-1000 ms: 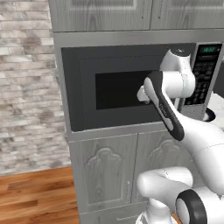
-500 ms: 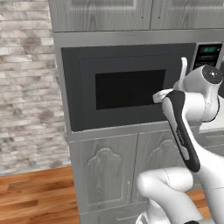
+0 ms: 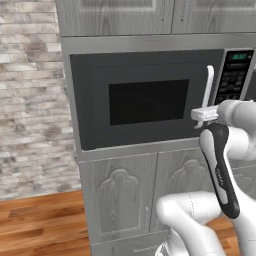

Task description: Pick the chicken drumstick from the counter and place it in the microwave. Then turn on the microwave.

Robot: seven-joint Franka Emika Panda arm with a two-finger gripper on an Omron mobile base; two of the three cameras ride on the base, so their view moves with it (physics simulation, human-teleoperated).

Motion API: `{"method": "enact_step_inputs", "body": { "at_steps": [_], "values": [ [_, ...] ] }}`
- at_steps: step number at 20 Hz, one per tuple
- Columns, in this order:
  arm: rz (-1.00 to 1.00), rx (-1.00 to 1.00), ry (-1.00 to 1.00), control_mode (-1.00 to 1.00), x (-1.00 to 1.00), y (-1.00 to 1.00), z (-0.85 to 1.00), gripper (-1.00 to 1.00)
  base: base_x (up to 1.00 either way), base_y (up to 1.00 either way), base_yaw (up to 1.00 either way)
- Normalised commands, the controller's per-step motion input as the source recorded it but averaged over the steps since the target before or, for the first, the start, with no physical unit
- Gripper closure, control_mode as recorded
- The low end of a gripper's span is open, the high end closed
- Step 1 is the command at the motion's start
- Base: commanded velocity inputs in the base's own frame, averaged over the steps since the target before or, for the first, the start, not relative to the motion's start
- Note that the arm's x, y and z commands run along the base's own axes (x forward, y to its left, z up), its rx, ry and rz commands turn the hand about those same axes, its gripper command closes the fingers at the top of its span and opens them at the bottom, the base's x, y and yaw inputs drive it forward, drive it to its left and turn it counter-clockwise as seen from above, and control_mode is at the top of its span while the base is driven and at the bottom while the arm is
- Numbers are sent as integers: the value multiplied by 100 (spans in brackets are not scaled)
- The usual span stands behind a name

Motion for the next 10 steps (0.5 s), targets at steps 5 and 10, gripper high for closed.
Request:
{"method": "enact_step_inputs", "body": {
  "at_steps": [5, 10],
  "values": [
    [0, 0, -28, -100, -1, -20, 10, -100, 0, 0, 0],
    [0, 0, -27, -100, 0, -12, 23, -100, 0, 0, 0]
  ]
}}
